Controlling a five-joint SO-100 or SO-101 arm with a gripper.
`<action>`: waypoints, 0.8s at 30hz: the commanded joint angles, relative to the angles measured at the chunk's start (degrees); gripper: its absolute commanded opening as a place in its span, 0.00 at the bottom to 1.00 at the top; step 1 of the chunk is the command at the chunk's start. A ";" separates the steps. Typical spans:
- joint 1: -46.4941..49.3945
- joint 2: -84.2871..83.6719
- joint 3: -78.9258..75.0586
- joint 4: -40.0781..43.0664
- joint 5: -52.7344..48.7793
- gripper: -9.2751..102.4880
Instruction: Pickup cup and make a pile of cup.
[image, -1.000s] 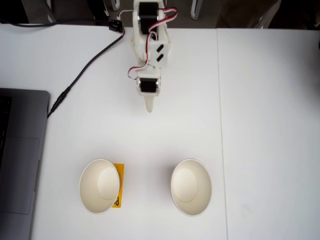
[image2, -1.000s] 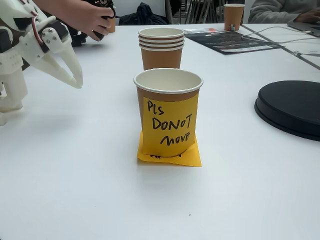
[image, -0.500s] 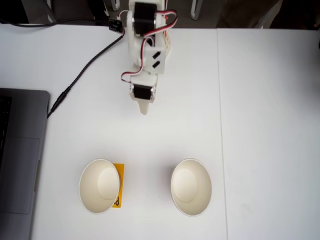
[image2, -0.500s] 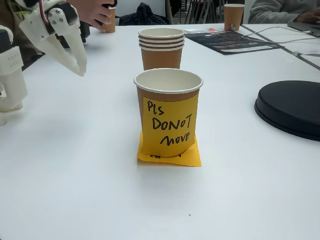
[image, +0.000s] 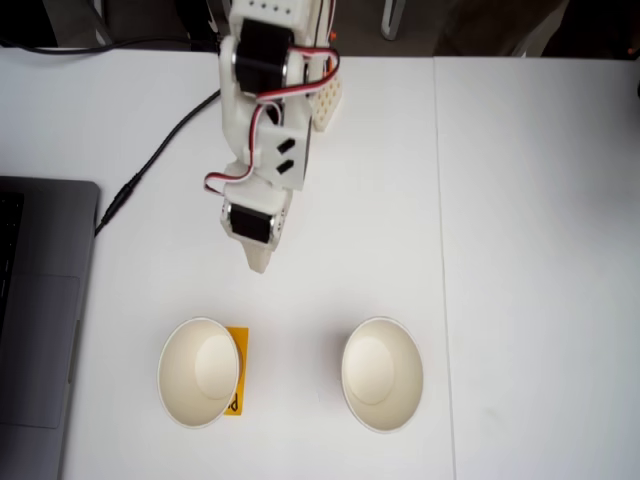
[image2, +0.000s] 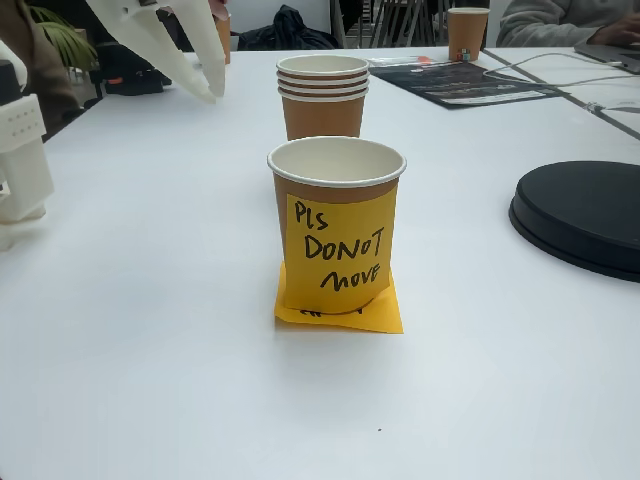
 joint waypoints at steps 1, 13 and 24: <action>2.46 -1.32 -7.73 -0.53 -0.44 0.23; 8.17 -10.72 -17.58 -0.44 -0.44 0.36; 8.26 -18.11 -24.61 -0.44 -0.44 0.36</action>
